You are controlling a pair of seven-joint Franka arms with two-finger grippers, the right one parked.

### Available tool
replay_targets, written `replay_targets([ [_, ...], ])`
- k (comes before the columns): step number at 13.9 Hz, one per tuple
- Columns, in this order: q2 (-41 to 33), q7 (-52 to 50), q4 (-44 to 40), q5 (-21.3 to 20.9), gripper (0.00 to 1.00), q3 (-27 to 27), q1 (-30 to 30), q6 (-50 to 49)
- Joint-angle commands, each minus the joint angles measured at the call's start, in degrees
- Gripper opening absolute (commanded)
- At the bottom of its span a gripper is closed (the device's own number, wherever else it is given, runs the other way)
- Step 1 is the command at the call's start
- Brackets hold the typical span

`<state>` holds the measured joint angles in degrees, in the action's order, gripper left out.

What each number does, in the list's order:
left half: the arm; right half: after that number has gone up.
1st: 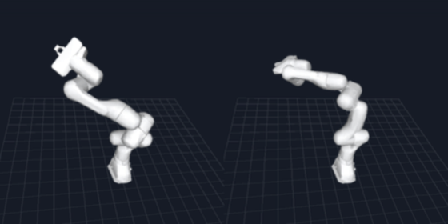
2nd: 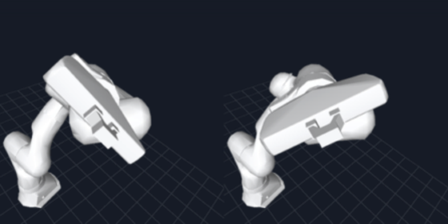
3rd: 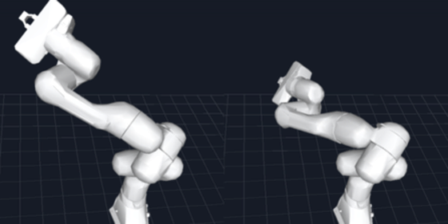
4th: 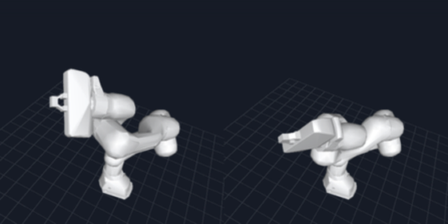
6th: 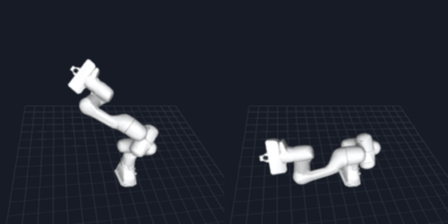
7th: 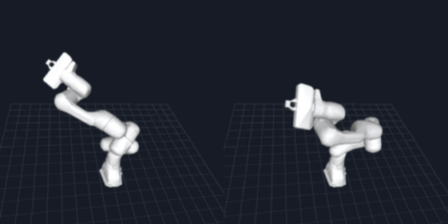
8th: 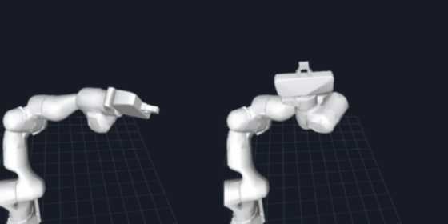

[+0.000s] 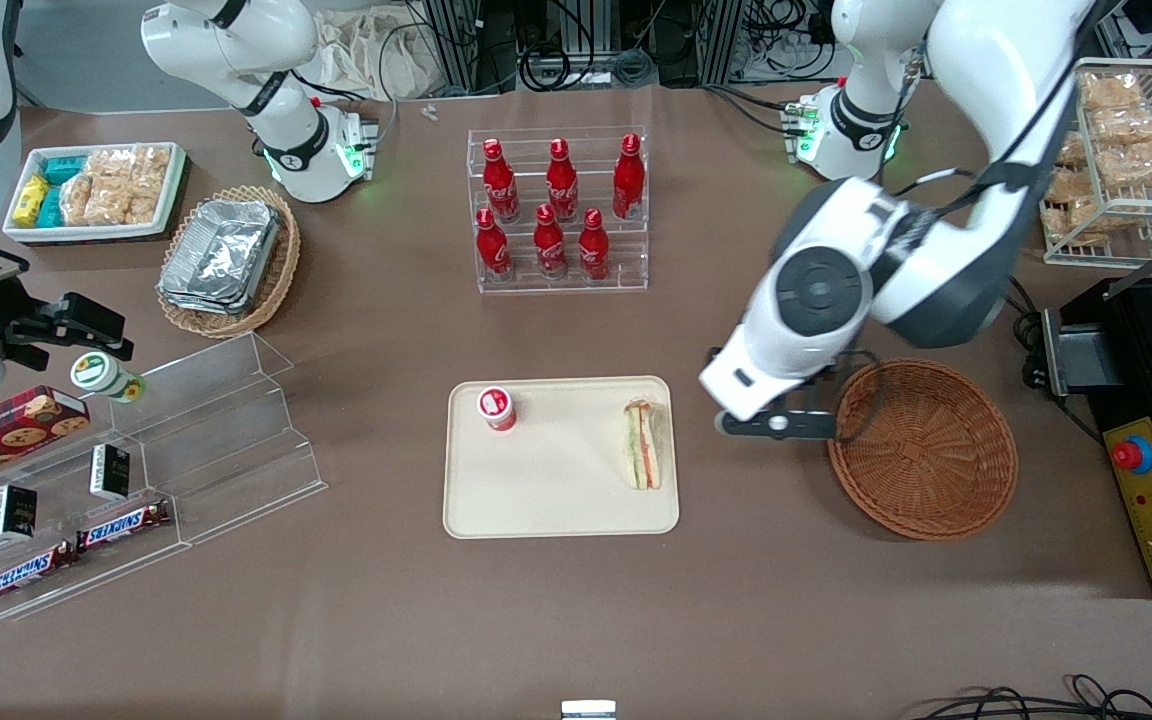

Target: Place sandwich from basket to tray

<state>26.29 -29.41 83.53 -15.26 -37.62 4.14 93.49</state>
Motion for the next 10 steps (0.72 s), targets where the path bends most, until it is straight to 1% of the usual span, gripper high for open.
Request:
replay_targets([
  [1, -5.27, 7.84, 1.82, 4.09, 0.99, -0.52, 5.24, -3.91],
  [6, -13.26, 23.23, 1.46, 5.51, 0.99, -0.44, 15.70, -10.86],
  [10, -16.71, 24.31, 0.42, 5.86, 1.00, 0.09, 22.12, -11.92],
])
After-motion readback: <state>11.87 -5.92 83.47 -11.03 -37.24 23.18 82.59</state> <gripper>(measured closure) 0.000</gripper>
